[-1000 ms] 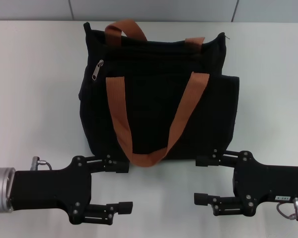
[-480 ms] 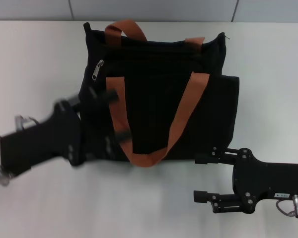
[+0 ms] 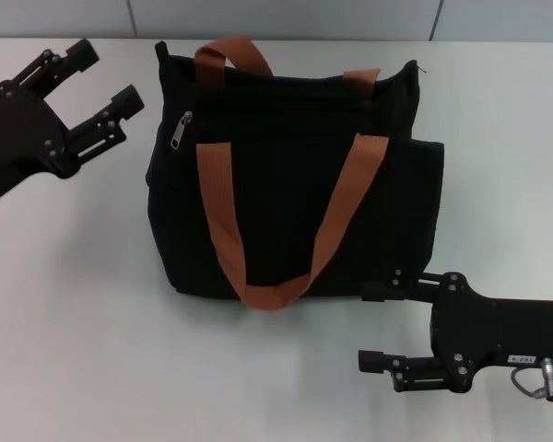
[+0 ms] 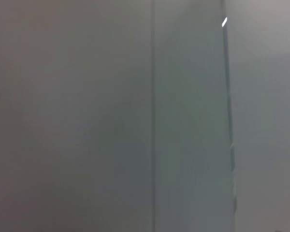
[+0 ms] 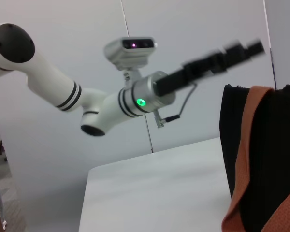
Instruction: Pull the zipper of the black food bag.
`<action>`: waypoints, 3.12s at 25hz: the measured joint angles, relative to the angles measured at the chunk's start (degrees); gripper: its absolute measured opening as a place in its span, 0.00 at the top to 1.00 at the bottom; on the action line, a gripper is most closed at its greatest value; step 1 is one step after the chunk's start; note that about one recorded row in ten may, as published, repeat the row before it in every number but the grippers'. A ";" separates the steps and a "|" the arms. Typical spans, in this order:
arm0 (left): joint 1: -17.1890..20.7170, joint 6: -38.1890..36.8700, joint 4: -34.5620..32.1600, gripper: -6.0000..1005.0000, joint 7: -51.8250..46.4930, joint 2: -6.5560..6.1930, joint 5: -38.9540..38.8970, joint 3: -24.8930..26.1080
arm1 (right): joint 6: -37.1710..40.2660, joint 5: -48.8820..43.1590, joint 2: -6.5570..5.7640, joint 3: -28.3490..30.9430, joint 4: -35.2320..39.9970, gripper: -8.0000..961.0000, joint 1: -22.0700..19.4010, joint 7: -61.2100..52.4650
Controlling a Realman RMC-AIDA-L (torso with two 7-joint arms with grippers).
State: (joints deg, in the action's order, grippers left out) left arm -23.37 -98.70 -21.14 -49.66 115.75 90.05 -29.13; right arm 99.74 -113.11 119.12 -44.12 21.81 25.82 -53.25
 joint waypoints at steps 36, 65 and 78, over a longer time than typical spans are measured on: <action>-3.69 10.96 -1.82 0.24 14.50 1.34 9.78 -1.99 | 0.04 0.21 0.05 0.09 -0.27 0.23 0.63 -0.46; -0.97 6.53 -1.33 0.97 20.29 2.67 4.18 -1.63 | 11.57 14.73 -0.34 2.30 2.84 0.25 13.15 -40.01; -1.21 4.92 -0.21 0.97 24.15 2.89 2.54 -1.66 | -1.21 14.65 -0.67 0.60 5.95 0.26 23.98 -62.63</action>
State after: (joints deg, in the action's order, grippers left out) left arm -24.59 -93.78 -21.35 -25.52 118.65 92.59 -30.79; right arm 98.54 -98.45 118.45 -43.52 27.75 49.80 -115.88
